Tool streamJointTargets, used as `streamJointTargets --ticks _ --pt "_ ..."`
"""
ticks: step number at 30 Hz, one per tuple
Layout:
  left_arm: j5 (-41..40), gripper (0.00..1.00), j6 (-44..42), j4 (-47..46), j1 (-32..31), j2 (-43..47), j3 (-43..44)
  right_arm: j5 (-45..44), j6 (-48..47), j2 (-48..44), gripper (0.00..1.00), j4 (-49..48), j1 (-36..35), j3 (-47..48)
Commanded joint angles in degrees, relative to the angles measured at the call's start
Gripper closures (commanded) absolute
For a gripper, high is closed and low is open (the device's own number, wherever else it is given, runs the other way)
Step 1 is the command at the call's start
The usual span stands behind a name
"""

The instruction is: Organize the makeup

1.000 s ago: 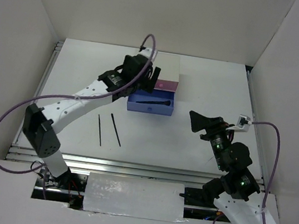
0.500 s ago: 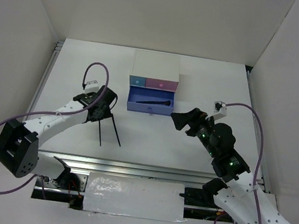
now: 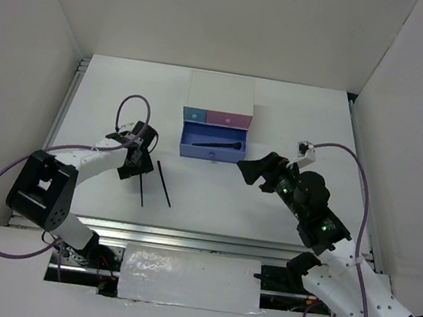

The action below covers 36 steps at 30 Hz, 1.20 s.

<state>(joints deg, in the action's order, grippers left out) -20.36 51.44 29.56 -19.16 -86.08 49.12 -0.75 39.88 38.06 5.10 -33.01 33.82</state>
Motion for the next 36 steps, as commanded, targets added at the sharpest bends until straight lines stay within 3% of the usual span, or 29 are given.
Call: streamJointTargets --ticks 1,15,27,30,34,36 --pt "1.99 0.31 -0.73 -1.79 0.17 -1.02 0.89 0.49 -1.21 -0.62 0.01 -3.26 -0.03 2.04" --pt "5.77 0.47 -0.82 5.06 2.02 -9.45 5.46 0.23 -0.68 -3.0 0.01 -3.17 -0.03 0.89" --pt "11.39 0.64 -2.75 3.93 4.3 -12.27 3.26 -0.21 -0.68 -5.45 0.01 -2.2 0.06 0.63" --pt "11.13 0.72 -2.75 3.31 4.48 -12.18 2.56 -0.65 -0.68 -6.16 0.01 -1.94 0.14 0.63" --pt "10.7 0.93 -2.84 2.78 4.92 -12.62 1.51 -0.91 -0.85 -6.6 0.01 -1.5 0.06 0.72" --pt "10.69 0.98 -2.84 2.43 5.01 -12.09 1.06 -1.18 -0.94 -6.77 0.01 -1.5 0.06 0.63"
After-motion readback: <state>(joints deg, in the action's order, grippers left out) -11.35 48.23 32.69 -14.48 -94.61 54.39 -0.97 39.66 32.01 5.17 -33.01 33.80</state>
